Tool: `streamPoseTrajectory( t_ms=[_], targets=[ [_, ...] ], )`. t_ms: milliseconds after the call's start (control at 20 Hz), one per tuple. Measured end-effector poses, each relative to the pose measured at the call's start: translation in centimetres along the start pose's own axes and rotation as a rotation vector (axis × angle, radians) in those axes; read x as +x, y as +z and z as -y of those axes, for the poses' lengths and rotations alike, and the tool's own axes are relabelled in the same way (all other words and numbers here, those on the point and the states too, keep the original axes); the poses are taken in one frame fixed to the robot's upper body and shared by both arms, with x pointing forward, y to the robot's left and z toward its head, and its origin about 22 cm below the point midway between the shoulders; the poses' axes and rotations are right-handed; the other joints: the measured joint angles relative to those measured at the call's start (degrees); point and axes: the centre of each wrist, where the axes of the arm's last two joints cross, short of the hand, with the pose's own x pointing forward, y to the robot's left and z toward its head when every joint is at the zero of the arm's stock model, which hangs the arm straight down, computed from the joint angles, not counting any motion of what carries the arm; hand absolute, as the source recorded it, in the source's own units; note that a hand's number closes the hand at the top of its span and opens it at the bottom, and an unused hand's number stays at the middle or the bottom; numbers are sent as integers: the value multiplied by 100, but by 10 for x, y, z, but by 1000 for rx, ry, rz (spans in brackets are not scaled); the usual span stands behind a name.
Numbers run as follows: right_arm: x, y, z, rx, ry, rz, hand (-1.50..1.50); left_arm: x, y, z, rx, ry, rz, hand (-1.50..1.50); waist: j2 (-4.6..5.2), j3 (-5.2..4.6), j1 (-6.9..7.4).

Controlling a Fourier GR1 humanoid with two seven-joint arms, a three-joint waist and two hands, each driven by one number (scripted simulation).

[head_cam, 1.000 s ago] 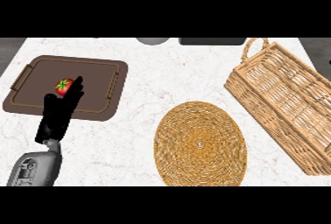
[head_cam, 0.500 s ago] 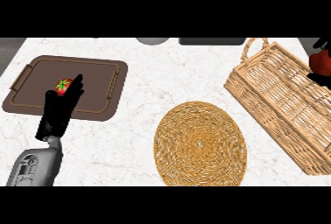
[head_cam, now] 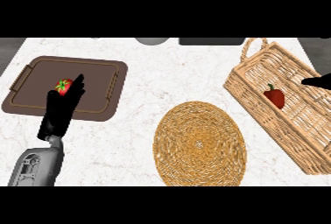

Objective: Pick the bell pepper from the placemat and place it in the basket

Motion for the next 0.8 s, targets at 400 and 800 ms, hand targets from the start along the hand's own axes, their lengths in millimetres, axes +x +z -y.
streamPoseTrajectory(
  t_ms=[400,800],
  targets=[
    [-28,16,43,-249,-157,-55,-150,4,3,3,3,4,-3,0,1,-2,0],
    [-87,59,111,-345,-261,-191,-150,-2,4,4,-1,3,0,0,23,2,17]
  ],
)
